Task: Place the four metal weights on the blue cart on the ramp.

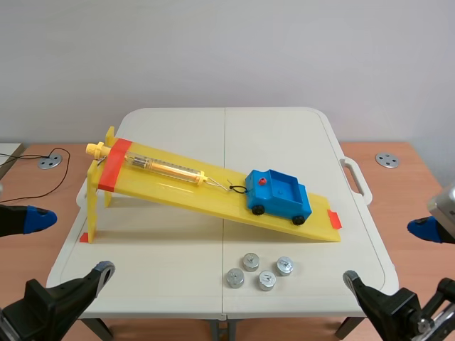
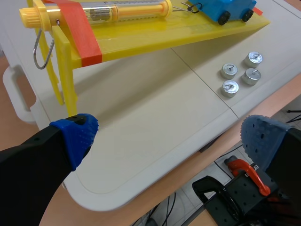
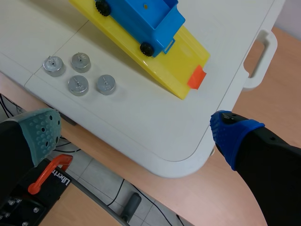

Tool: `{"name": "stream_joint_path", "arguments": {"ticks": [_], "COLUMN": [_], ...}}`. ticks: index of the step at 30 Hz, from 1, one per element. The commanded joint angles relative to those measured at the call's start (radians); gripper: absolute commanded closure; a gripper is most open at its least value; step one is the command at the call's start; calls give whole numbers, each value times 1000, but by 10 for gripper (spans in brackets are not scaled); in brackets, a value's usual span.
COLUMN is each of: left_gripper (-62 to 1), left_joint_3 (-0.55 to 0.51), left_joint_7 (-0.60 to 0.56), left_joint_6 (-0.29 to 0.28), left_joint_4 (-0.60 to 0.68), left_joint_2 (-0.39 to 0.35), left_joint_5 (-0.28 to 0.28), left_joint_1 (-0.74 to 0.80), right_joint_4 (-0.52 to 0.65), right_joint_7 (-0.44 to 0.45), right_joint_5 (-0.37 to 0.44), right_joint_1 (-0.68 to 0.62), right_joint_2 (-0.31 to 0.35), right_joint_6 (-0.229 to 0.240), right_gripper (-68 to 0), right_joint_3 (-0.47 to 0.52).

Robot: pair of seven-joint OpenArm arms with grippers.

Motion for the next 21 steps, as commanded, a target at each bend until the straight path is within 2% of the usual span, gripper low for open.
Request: {"name": "stream_joint_path", "arguments": {"ticks": [1, 4, 7, 11, 17, 21], "left_gripper": [-560, -435, -341, -240, -90, -28], "left_joint_3": [-14, -14, -14, -14, -14, -14], "left_joint_7": [-100, -100, -98, -96, -75, -23], "left_joint_6": [-32, -32, -33, -32, -32, -32], "left_joint_4": [73, 73, 73, 73, 72, 72], "left_joint_2": [-16, -16, -13, -10, 30, 68], "left_joint_5": [-62, -62, -62, -62, -61, -61], "left_joint_1": [17, 6, -8, -15, -18, -39], "right_joint_4": [32, 32, 32, 32, 31, 31], "right_joint_7": [163, 163, 150, 125, 33, -31], "right_joint_5": [22, 23, 23, 23, 24, 24], "right_joint_1": [12, 12, 13, 17, 79, 123], "right_joint_2": [27, 27, 27, 23, -44, -74], "right_joint_6": [-34, -33, -34, -26, -11, -10], "right_gripper": [-661, -661, -661, -661, -658, -658], "right_joint_3": [38, 38, 38, 38, 26, -14]}}
